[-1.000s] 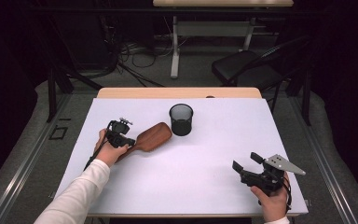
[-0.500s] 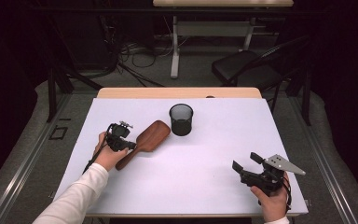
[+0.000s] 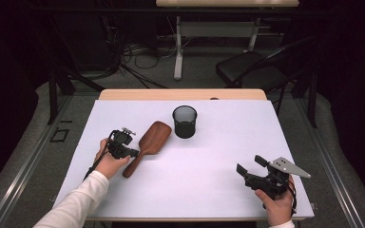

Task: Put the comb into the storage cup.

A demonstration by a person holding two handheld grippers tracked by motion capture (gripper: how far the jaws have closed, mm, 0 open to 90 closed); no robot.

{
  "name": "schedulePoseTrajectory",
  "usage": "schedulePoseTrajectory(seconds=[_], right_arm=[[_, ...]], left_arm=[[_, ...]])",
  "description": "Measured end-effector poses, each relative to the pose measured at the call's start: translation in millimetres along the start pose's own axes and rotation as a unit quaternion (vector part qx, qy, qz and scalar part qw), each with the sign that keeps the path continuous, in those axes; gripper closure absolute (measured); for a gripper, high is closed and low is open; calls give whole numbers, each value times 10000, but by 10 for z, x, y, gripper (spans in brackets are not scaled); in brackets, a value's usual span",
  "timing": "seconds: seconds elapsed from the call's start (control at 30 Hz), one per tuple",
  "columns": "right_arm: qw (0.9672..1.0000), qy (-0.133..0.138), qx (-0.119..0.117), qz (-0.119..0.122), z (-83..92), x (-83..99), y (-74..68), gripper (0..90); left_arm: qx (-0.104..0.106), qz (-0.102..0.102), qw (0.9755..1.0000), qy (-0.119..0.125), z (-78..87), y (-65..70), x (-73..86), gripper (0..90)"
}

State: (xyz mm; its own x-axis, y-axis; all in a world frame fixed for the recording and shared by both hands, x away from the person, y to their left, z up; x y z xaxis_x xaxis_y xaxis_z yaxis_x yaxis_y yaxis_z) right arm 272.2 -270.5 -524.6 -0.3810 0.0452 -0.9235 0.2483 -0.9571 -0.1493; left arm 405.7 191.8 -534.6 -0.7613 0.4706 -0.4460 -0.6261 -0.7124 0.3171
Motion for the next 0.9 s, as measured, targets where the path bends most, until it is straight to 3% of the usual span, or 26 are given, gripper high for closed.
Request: schedulePoseTrajectory(seconds=[0.9], right_arm=[[10000, -5, -3, 24, -10, 6, -7, 145]], left_arm=[[148, -32, 9999, 38, -11, 70, 45, 889]])
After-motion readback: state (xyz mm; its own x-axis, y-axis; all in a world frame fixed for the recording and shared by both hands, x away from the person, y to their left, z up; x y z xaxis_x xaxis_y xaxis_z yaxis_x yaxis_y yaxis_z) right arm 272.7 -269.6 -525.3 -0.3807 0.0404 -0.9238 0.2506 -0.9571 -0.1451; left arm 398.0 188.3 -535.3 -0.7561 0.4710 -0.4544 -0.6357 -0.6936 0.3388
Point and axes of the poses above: each handheld gripper's, and its own axes: z roughly backward along the jaws, x roughly out of its underside, y roughly to its right, the point moved 1 cm from there along -z, roughly forward along the jaws, and after that the axes turned 13 degrees about x, right-handed, at the moved point
